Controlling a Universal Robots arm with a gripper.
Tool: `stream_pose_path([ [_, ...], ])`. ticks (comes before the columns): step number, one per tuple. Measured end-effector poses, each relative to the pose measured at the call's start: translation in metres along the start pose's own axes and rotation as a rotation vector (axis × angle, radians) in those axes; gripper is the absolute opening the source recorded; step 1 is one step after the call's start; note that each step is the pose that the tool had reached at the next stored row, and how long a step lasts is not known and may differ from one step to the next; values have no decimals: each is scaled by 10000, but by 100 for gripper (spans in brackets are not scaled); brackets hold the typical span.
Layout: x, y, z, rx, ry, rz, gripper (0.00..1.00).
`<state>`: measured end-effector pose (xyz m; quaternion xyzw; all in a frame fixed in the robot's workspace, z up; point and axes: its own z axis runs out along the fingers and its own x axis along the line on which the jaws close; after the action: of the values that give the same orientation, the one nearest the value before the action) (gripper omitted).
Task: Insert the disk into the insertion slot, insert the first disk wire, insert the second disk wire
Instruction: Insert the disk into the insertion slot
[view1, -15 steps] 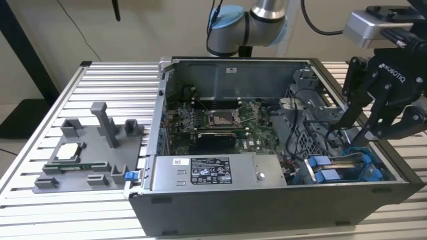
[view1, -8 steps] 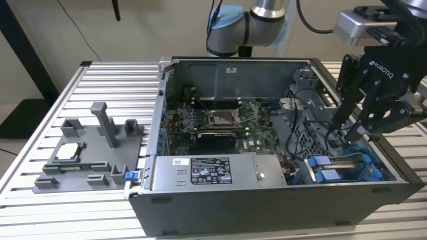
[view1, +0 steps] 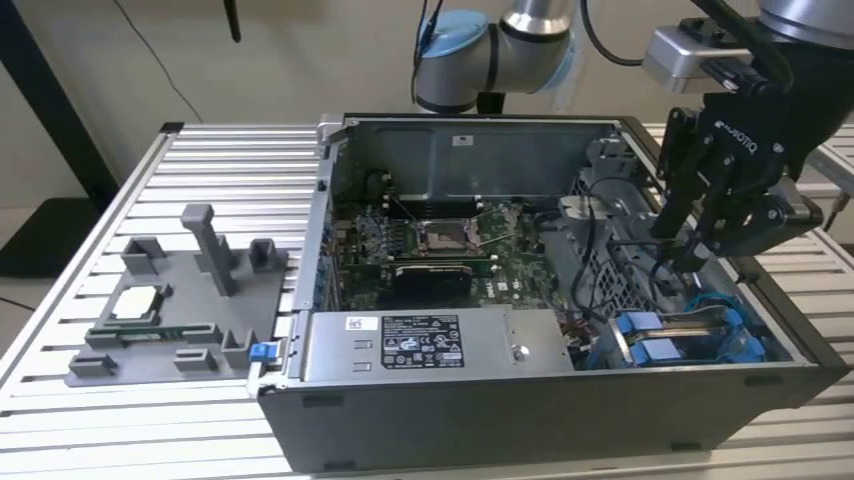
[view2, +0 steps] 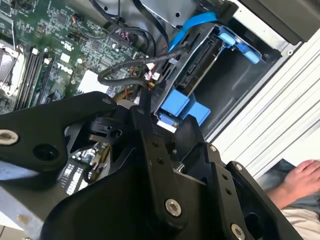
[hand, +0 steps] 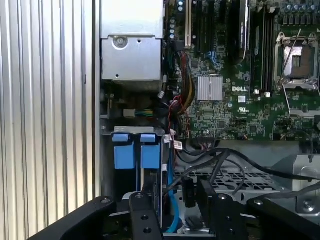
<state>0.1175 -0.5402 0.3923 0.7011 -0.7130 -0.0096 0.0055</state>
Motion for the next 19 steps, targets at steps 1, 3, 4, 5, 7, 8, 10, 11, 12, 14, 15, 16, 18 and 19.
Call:
stream_pose_path([
  [1, -16, 0, 11, 40, -2, 0, 100],
  [3, -48, 3, 29, 126, -3, -4, 100],
  [4, -64, 7, 37, 178, -4, -4, 100],
  [5, -78, 16, 47, 236, -7, -7, 0],
  [7, -90, 32, 66, 344, -15, -7, 0],
  [8, -91, 35, 73, 384, -27, -7, 0],
  [10, -91, 36, 79, 456, -32, -7, 0],
  [11, -91, 35, 79, 463, -31, -8, 0],
  [12, -91, 35, 78, 463, -28, -8, 0],
  [14, -89, 35, 79, 464, -29, -8, 0],
  [15, -89, 36, 79, 464, -29, -8, 0],
  [16, -87, 35, 79, 464, -28, -7, 0],
  [18, -80, 36, 80, 464, -28, -5, 0],
  [19, -73, 35, 80, 464, -28, -5, 0],
])
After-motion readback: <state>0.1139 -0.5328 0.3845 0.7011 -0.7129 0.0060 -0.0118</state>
